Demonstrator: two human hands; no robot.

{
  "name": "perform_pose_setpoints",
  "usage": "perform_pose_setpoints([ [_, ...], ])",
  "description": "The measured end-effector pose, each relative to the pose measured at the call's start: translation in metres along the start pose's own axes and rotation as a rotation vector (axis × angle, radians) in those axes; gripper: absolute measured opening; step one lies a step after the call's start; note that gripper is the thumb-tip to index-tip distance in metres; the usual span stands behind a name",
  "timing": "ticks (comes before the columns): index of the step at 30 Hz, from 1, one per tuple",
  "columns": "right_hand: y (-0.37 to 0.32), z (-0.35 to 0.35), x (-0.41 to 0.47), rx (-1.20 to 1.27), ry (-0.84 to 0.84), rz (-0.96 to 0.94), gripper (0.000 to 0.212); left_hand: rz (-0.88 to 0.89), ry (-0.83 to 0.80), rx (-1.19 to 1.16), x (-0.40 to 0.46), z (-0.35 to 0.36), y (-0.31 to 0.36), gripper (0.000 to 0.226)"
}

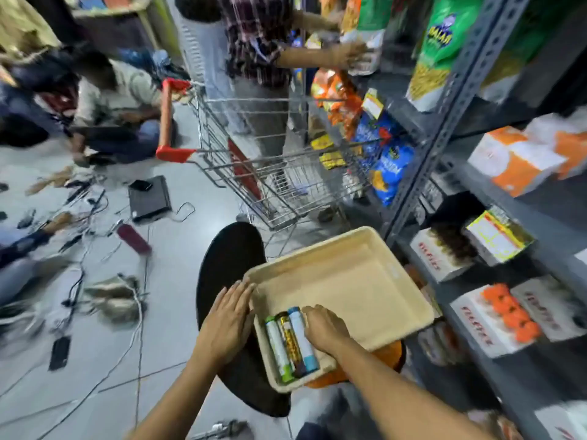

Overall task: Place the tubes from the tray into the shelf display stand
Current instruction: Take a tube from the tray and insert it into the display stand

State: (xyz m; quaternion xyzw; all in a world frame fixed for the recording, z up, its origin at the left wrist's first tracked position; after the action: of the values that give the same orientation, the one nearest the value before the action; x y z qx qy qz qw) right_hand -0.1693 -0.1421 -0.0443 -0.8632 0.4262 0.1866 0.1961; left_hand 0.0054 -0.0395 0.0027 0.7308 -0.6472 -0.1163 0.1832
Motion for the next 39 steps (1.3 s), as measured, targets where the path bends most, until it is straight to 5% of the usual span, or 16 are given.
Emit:
perform_pose_setpoints([
  [6, -0.014, 0.016, 0.038, -0.081, -0.08, -0.043, 0.057, -0.114, 0.115, -0.071, -0.009, 0.0, -0.005, 0.054],
  [14, -0.015, 0.028, 0.067, -0.099, -0.107, -0.057, 0.03, -0.14, 0.143, -0.029, -0.008, 0.003, -0.007, 0.057],
  [19, -0.022, 0.019, 0.074, -0.078, -0.033, -0.009, 0.029, -0.149, 0.14, -0.021, -0.009, 0.004, -0.006, 0.057],
  [28, -0.024, -0.014, 0.065, -0.146, -0.179, -0.086, 0.025, -0.134, 0.148, -0.019, -0.013, 0.002, -0.007, 0.058],
  [33, -0.022, -0.077, 0.023, -0.147, -0.073, -0.153, 0.028, -0.124, 0.072, 0.008, -0.014, 0.005, -0.007, 0.061],
  [39, 0.002, -0.211, -0.063, -0.136, 0.334, -0.172, 0.026, -0.006, 0.062, 0.015, 0.018, -0.003, 0.016, 0.07],
])
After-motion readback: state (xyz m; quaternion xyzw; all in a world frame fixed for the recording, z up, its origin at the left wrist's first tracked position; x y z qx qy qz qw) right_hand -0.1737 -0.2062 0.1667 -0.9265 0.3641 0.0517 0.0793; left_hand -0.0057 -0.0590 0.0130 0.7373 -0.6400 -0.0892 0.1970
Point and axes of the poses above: each hand's wrist, its own x-axis towards the middle knuckle, its own z-axis out of the palm, y = z × x, the point moved 4 cm from there along x, towards the middle knuckle, and after that the axes turned 12 degrees about -x, right-handed, at the moved point
